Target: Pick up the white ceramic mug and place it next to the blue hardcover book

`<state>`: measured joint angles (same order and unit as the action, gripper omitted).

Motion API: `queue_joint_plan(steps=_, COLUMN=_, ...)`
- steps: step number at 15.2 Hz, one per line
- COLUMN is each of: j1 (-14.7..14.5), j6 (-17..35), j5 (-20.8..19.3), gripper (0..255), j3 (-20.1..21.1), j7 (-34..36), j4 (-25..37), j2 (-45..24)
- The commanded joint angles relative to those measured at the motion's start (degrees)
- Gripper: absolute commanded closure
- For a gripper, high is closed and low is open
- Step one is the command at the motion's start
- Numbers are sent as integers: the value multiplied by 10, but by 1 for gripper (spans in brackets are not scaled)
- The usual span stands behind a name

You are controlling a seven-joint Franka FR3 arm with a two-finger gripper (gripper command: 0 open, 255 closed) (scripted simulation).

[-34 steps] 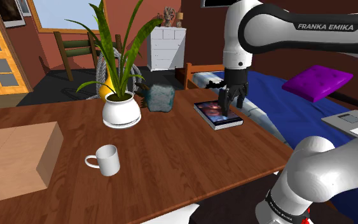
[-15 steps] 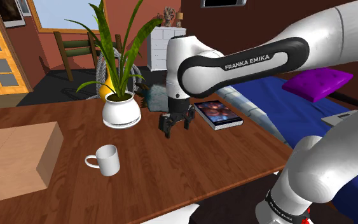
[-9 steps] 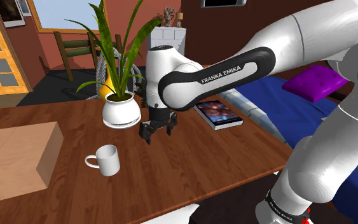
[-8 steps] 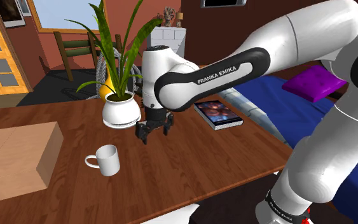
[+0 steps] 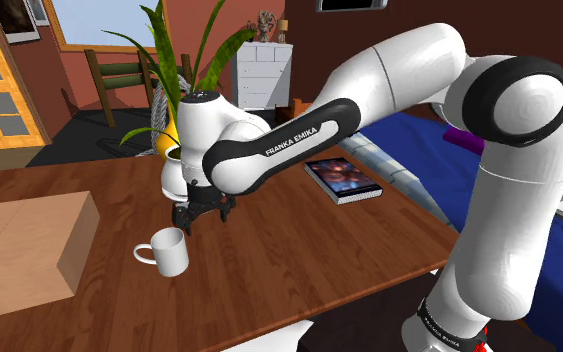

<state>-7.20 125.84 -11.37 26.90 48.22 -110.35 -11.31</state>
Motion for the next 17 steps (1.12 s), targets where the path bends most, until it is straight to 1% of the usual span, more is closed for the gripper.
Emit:
queue_joint_plan(steps=1, j1=-18, j6=3, j5=-35, gripper=0, j3=-4, j7=30, j4=48, j2=-50)
queue_joint_plan(steps=4, j1=-47, j6=-1, j5=-77, gripper=0, j3=-15, j7=62, j4=121, j2=-116)
queue_joint_plan(steps=11, j1=-54, j6=36, j5=-95, gripper=0, j3=-27, j7=74, j4=113, j2=-148)
queue_joint_plan(steps=17, j1=-54, j6=39, j5=-97, gripper=0, j3=-28, j7=74, j4=113, j2=-151)
